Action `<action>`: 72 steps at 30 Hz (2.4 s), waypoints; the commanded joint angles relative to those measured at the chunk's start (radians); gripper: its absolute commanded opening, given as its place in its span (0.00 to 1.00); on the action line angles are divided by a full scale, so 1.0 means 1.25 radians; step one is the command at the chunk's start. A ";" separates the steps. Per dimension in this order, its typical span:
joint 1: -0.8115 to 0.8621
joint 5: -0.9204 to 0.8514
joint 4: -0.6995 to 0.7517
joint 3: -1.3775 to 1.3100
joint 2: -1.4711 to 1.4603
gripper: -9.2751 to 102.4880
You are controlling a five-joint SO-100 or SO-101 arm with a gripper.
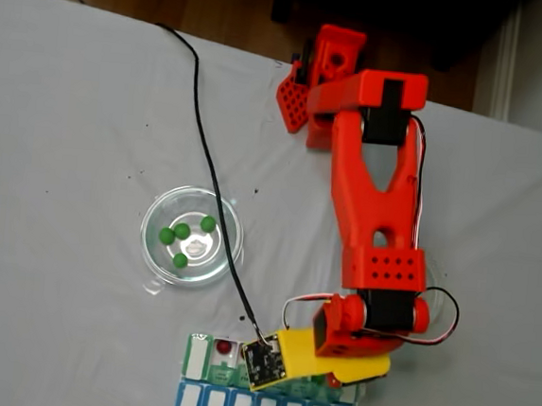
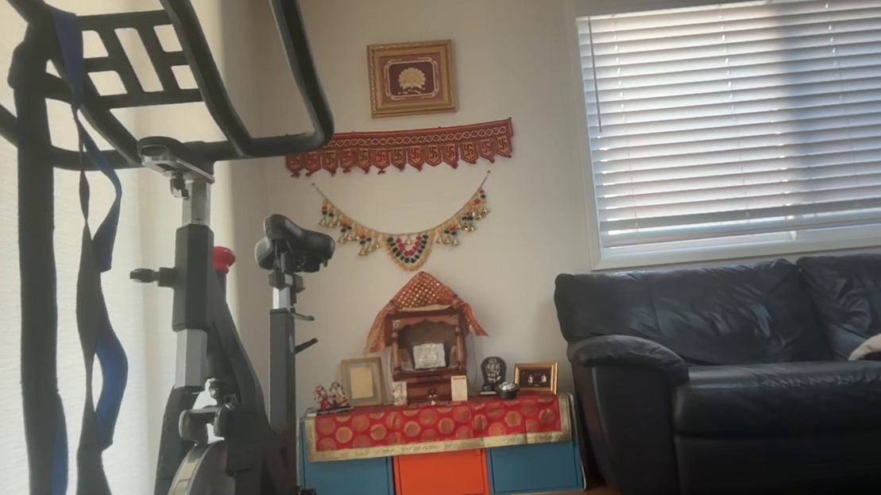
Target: Sort medicines into box.
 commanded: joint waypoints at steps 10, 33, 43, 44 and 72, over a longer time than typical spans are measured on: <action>0.142 -0.151 0.104 0.114 0.268 0.10; 0.453 -0.498 0.179 0.358 0.340 0.10; 0.549 -0.577 0.144 0.389 0.319 0.10; 0.556 -0.580 0.141 0.388 0.315 0.10; 0.583 -0.589 0.032 0.477 0.302 0.21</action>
